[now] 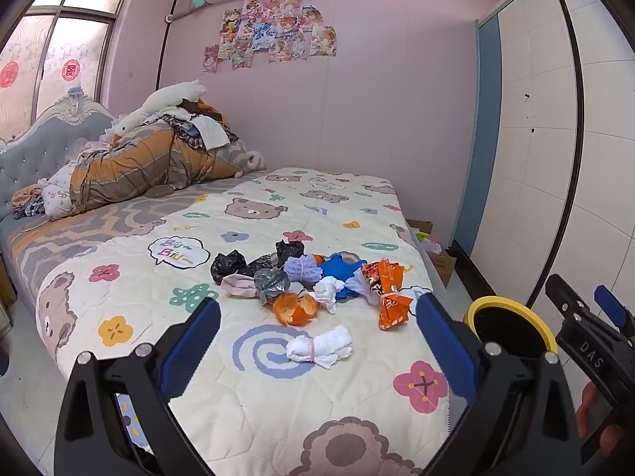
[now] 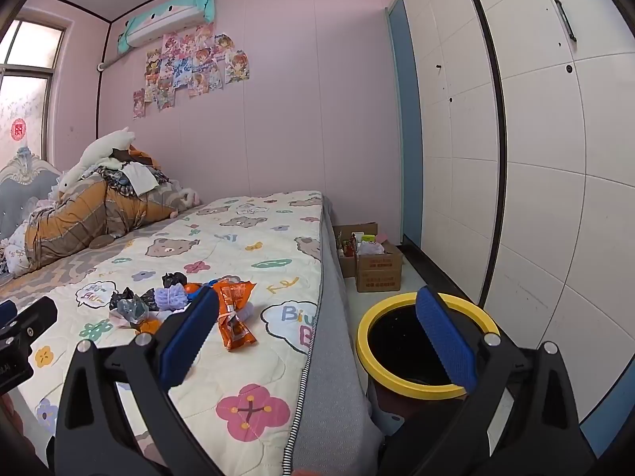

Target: Collect trash

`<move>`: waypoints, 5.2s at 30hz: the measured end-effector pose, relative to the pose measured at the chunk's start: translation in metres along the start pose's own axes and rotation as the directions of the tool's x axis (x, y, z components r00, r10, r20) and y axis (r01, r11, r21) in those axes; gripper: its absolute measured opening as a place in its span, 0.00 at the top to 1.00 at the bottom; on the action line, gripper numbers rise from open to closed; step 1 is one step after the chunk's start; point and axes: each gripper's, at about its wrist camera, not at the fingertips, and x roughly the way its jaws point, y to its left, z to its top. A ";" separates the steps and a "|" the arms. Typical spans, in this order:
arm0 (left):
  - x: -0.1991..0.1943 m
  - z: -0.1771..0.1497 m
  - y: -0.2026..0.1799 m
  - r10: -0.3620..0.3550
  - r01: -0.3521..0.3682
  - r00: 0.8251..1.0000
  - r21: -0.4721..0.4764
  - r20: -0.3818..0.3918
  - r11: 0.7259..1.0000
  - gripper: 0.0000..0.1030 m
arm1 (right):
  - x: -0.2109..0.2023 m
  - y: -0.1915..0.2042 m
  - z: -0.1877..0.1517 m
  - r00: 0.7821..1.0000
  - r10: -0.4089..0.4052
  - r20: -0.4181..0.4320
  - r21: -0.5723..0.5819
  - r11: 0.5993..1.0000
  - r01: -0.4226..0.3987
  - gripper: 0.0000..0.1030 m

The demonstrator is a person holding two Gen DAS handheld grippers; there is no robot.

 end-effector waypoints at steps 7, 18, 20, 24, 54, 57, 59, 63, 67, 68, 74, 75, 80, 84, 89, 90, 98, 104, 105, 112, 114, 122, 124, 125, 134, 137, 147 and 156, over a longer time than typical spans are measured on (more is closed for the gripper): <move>0.001 0.000 0.000 -0.001 0.001 1.000 0.001 -0.002 1.000 0.08 | 0.001 0.000 -0.001 1.000 0.001 -0.002 -0.002 1.000 -0.001 0.08; 0.001 -0.001 0.000 0.001 -0.001 1.000 0.001 -0.002 1.000 0.08 | 0.001 -0.001 0.000 1.000 -0.001 -0.004 -0.002 1.000 0.001 0.08; 0.001 -0.001 0.000 0.003 -0.003 1.000 0.000 -0.002 1.000 0.08 | 0.001 -0.001 0.000 1.000 0.001 -0.005 -0.001 1.000 -0.001 0.08; 0.001 -0.001 0.000 0.002 -0.002 1.000 0.000 -0.002 1.000 0.08 | 0.002 -0.001 -0.006 1.000 -0.001 -0.006 -0.003 1.000 0.001 0.08; 0.003 -0.005 0.006 0.006 -0.006 1.000 -0.009 -0.010 1.000 0.08 | 0.012 -0.001 -0.017 1.000 0.001 -0.012 -0.003 1.000 -0.001 0.08; 0.004 -0.007 0.005 0.007 -0.007 1.000 -0.011 -0.014 1.000 0.08 | 0.012 -0.001 -0.017 1.000 0.001 -0.015 -0.002 1.000 -0.001 0.08; 0.004 -0.009 0.005 0.005 -0.006 1.000 -0.013 -0.016 1.000 0.08 | 0.012 -0.001 -0.017 1.000 0.001 -0.015 -0.001 1.000 -0.001 0.08; 0.004 -0.010 0.005 0.005 -0.006 1.000 -0.015 -0.017 1.000 0.08 | 0.011 -0.001 -0.016 1.000 0.002 -0.017 -0.002 1.000 -0.002 0.08; 0.004 -0.012 0.005 0.007 -0.007 1.000 -0.017 -0.020 1.000 0.08 | 0.014 0.001 -0.015 1.000 0.001 -0.017 -0.002 1.000 -0.001 0.08; 0.004 -0.012 0.005 0.006 -0.007 1.000 -0.017 -0.021 1.000 0.08 | 0.016 0.001 -0.018 1.000 0.000 -0.017 -0.002 1.000 0.000 0.08; 0.004 -0.015 0.006 0.005 -0.006 1.000 -0.025 -0.029 1.000 0.08 | 0.019 0.001 -0.021 1.000 0.000 -0.021 -0.003 1.000 0.000 0.08; 0.007 -0.011 0.007 0.007 -0.008 0.999 -0.028 -0.033 1.000 0.08 | 0.022 0.006 -0.028 1.000 -0.002 -0.025 -0.003 1.000 0.002 0.08; 0.013 -0.011 0.010 0.012 -0.014 0.999 -0.041 -0.049 0.999 0.08 | 0.028 0.008 -0.028 0.999 0.001 -0.041 0.003 1.000 -0.001 0.08; 0.021 -0.010 0.017 0.010 -0.014 0.998 -0.061 -0.062 0.998 0.08 | 0.034 0.010 -0.023 0.999 0.014 -0.053 -0.003 1.000 -0.014 0.08; 0.038 -0.006 0.030 0.022 -0.028 0.996 -0.069 -0.084 0.997 0.08 | 0.045 0.014 -0.013 0.995 0.053 -0.079 -0.027 0.998 -0.055 0.08; 0.043 -0.005 0.034 0.013 -0.020 0.995 -0.078 -0.094 0.997 0.08 | 0.049 0.015 -0.012 0.994 0.063 -0.090 -0.031 0.997 -0.066 0.08; 0.092 0.004 0.081 0.000 -0.029 0.982 -0.151 -0.190 0.988 0.08 | 0.108 0.038 -0.013 0.950 0.219 -0.224 -0.076 0.968 -0.241 0.08; 0.128 0.001 0.108 0.041 -0.081 0.972 -0.165 -0.233 0.983 0.08 | 0.158 0.065 -0.021 0.927 0.248 -0.281 -0.140 0.945 -0.295 0.08; 0.131 -0.001 0.109 0.042 -0.082 0.970 -0.162 -0.239 0.983 0.08 | 0.168 0.070 -0.021 0.922 0.249 -0.296 -0.146 0.942 -0.301 0.08; 0.156 -0.027 0.093 -0.070 0.043 0.950 -0.096 -0.303 0.994 0.08 | 0.246 0.086 -0.029 0.823 0.302 -0.482 -0.093 0.916 -0.391 0.08; 0.162 -0.033 0.082 -0.084 0.071 0.946 -0.052 -0.314 0.996 0.08 | 0.263 0.089 -0.035 0.803 0.304 -0.512 -0.084 0.913 -0.399 0.08; 0.195 -0.049 0.036 -0.116 0.162 0.915 0.088 -0.385 0.983 0.08 | 0.307 0.102 -0.050 0.726 0.333 -0.602 -0.035 0.897 -0.441 0.08; 0.203 -0.053 0.031 -0.124 0.174 0.904 0.086 -0.408 0.981 0.08 | 0.317 0.102 -0.054 0.701 0.358 -0.617 0.007 0.893 -0.451 0.08; 0.208 -0.053 0.029 -0.137 0.186 0.895 0.076 -0.423 0.980 0.08 | 0.321 0.102 -0.056 0.684 0.378 -0.623 0.031 0.887 -0.462 0.08; 0.216 -0.061 -0.007 -0.167 0.264 0.874 0.159 -0.456 0.951 0.27 | 0.326 0.100 -0.065 0.635 0.435 -0.639 0.084 0.859 -0.505 0.26; 0.221 -0.063 -0.013 -0.156 0.260 0.874 0.171 -0.461 0.950 0.38 | 0.326 0.097 -0.065 0.627 0.443 -0.641 0.098 0.857 -0.505 0.36; 0.219 -0.055 -0.003 -0.166 0.238 0.882 0.113 -0.440 0.965 0.72 | 0.312 0.077 -0.055 0.617 0.523 -0.589 0.159 0.823 -0.546 0.71; 0.215 -0.064 -0.005 -0.136 0.230 0.892 0.174 -0.430 0.958 0.93 | 0.304 0.069 -0.054 0.611 0.546 -0.572 0.178 0.811 -0.558 0.71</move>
